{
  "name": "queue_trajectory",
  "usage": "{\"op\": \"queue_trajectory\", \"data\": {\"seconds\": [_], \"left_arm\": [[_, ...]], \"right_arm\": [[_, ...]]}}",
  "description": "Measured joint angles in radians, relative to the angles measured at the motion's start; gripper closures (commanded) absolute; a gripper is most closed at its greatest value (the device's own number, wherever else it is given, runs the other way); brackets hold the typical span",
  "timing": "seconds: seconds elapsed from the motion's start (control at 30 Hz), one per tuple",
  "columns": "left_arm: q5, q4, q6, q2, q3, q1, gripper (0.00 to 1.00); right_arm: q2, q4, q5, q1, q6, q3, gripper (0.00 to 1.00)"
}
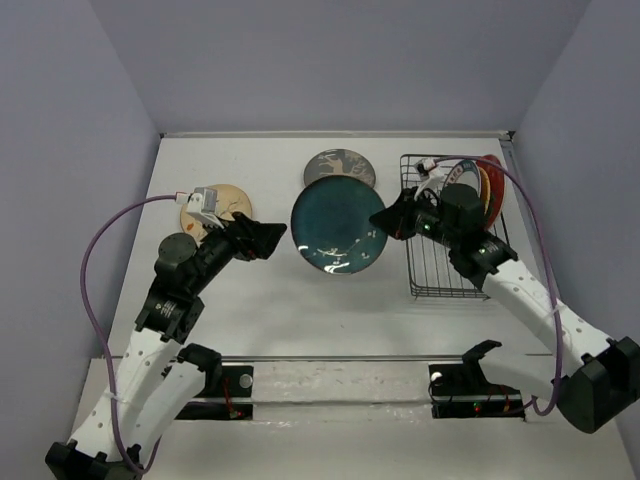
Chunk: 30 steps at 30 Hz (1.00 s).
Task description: Load the plates into the dish rack
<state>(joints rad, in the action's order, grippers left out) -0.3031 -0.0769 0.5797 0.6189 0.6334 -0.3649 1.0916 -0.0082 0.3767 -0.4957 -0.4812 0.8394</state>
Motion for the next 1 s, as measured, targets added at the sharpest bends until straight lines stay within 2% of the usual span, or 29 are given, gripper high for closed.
{"op": "queue_trajectory", "data": {"seconds": [0.1,0.3,0.47,0.63,0.8,1.0], "left_arm": [[0.016,0.059,-0.077,-0.001,0.027,0.000,0.01],[0.043,0.144,-0.160,-0.021,0.000,0.000,0.01],[0.045,0.173,-0.192,-0.031,-0.005,0.000,0.01],[0.045,0.175,-0.206,-0.053,-0.005,-0.012,0.01],[0.048,0.183,-0.217,-0.068,-0.005,-0.049,0.01],[0.057,0.191,-0.220,-0.079,-0.005,-0.061,0.01]], "right_arm": [[-0.032,-0.116,-0.214,0.026,0.085,0.109,0.93],[-0.019,-0.251,-0.793,0.053,0.285,0.261,0.93],[0.077,-0.293,-1.093,0.097,0.443,0.326,0.93],[0.188,-0.307,-1.233,0.119,0.582,0.399,0.93],[0.253,-0.291,-1.277,0.124,0.654,0.433,0.93],[0.286,-0.281,-1.276,0.135,0.661,0.422,0.93]]}}
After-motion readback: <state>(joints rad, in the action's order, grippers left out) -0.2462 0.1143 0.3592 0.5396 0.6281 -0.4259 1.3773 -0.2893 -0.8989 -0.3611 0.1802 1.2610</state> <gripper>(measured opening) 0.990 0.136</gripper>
